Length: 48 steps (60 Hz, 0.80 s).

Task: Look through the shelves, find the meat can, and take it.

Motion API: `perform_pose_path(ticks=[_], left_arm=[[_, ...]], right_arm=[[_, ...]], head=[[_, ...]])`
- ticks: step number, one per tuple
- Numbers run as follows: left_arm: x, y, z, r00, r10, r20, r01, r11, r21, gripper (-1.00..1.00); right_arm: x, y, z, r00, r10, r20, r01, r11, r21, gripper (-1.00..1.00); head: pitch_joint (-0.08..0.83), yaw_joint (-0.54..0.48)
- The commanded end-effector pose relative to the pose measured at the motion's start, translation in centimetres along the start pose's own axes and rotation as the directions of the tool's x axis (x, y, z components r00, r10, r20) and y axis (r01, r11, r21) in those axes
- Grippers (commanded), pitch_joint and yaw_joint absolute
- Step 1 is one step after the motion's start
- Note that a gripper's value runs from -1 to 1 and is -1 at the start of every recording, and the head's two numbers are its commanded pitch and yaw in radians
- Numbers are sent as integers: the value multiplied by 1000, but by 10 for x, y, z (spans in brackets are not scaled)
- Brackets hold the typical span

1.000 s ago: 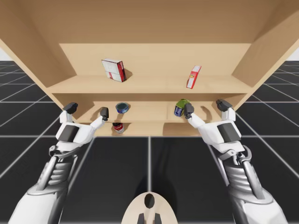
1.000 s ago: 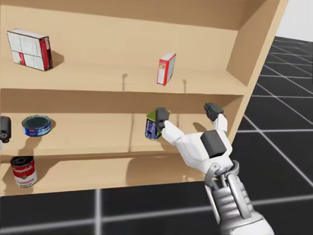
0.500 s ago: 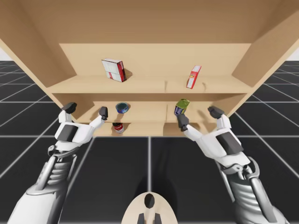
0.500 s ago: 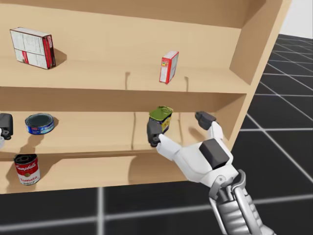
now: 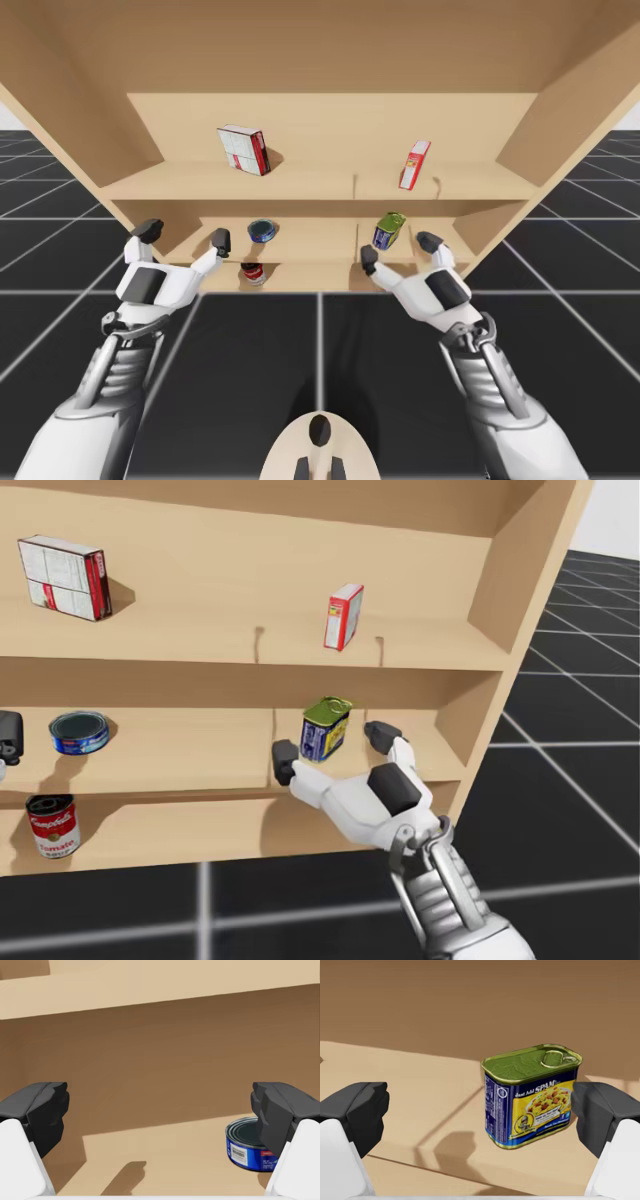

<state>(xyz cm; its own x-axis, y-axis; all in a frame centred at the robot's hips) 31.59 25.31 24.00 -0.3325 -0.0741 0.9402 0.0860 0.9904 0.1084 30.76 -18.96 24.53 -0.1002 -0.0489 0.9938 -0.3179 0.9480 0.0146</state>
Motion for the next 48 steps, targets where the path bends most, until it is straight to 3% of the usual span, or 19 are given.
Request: perform_pose_path(ticks=[1,13,25,28,36,37,39,40,41,48], left_arm=[[1,0,0,1000,1,0,-1,1000,0,-1000],[1,1,1,1000,2,1,-2,1000,1,-1000],[2,2,1,1000,5,1,-5,1000,-1,-1000],[2,2,1,1000,5,1,-5,1000,-1,-1000],[2,2,2,1000,4,0,-4,1000,-2,-1000],[2,2,2,1000,5,0,-5,1000,-2,-1000],[2,2,2,1000,5,0,-5,1000,-3,-1000],[2,2,2,1000,4,0,-4,1000,-3,-1000],[2,2,2,1000,4,0,-4,1000,-3,-1000],[2,1,2,1000,4,-1,-4,1000,-4,-1000]], right_arm=[[-6,1,-29,1000,-14,-26,14,1000,-19,-1000],[-20,-6,-63,997,-4,-77,0,999,-54,-1000],[-30,-14,-85,996,35,-88,-45,992,-119,-1000],[-31,-14,-88,995,25,-99,-36,993,-112,-1000],[-34,-13,-90,992,68,-102,-79,992,-103,-1000],[-36,-12,-89,991,96,-93,-107,986,-129,-640],[-37,-11,-88,993,89,-83,-101,984,-149,-64],[-37,-11,-87,993,88,-78,-99,982,-159,765],[-38,-11,-86,993,92,-79,-103,982,-158,1000],[-38,-12,-83,992,95,-86,-108,983,-150,1000]], head=[[406,-243],[415,-239],[421,-235],[423,-235],[425,-233],[424,-233],[425,-232],[425,-232],[426,-232],[426,-231]])
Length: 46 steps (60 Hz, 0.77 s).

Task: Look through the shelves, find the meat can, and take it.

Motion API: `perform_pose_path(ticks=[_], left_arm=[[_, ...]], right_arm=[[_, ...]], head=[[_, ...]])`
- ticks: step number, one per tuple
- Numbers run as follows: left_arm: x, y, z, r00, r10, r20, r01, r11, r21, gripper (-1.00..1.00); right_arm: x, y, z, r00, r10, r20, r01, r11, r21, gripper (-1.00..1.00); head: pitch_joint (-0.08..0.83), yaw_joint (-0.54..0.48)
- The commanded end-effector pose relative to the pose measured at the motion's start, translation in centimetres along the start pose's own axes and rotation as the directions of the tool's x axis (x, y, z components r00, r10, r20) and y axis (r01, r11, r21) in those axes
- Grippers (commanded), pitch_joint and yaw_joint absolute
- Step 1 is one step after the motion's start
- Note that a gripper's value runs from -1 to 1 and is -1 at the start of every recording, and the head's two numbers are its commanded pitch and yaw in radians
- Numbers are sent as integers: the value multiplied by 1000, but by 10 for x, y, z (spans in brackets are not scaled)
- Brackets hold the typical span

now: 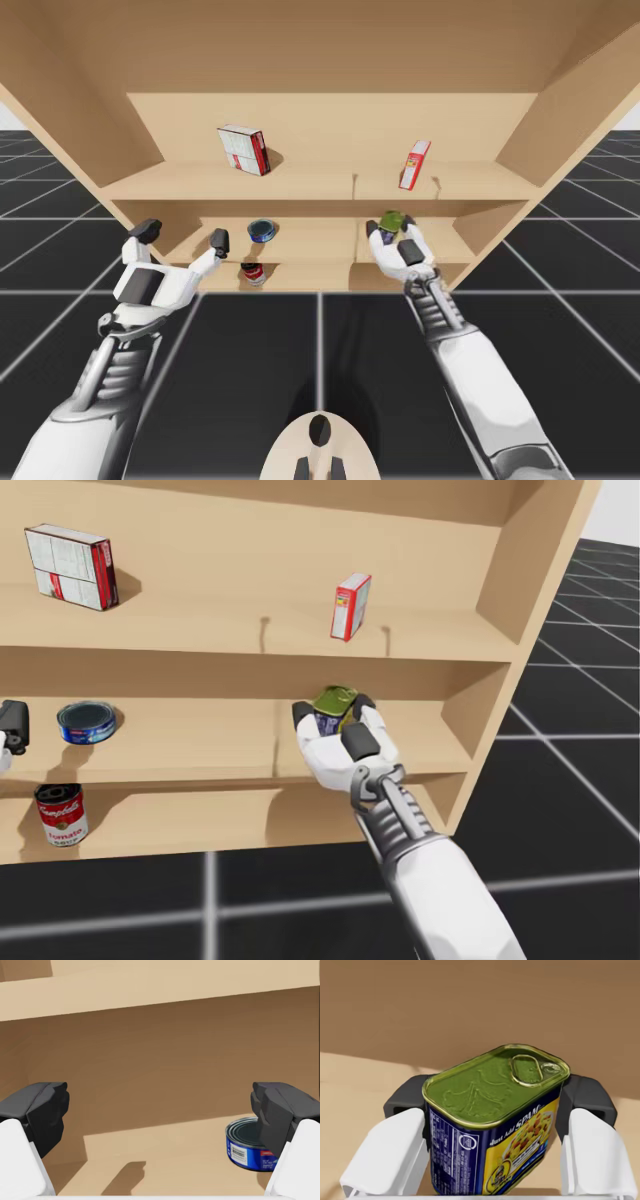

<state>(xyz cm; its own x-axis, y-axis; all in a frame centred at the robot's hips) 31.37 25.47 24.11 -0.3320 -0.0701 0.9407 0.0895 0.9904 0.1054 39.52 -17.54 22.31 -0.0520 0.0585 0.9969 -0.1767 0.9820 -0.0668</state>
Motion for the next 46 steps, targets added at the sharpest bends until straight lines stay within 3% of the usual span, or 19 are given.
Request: perform_pose_path(ticks=[1,15,26,35,46], left_arm=[[0,0,0,1000,-1,-1,1,1000,-2,-1000],[0,-1,0,1000,-2,-2,2,1000,-3,-1000],[0,-1,0,1000,-2,-1,2,1000,-2,-1000],[0,-1,0,1000,-2,-2,1,1000,-2,-1000],[0,-1,0,1000,-1,2,1,1000,-1,-1000]], right_arm=[[-7,3,2,1000,10,-6,-10,1000,-17,1000],[-6,-1,9,1000,28,13,-27,999,-41,1000],[10,-2,22,998,18,55,-16,999,-38,1000],[35,6,65,990,52,128,-51,999,-9,1000],[46,19,147,986,39,162,-48,998,50,1000]], head=[[426,-231],[429,-234],[427,-237],[431,-236],[429,-238]])
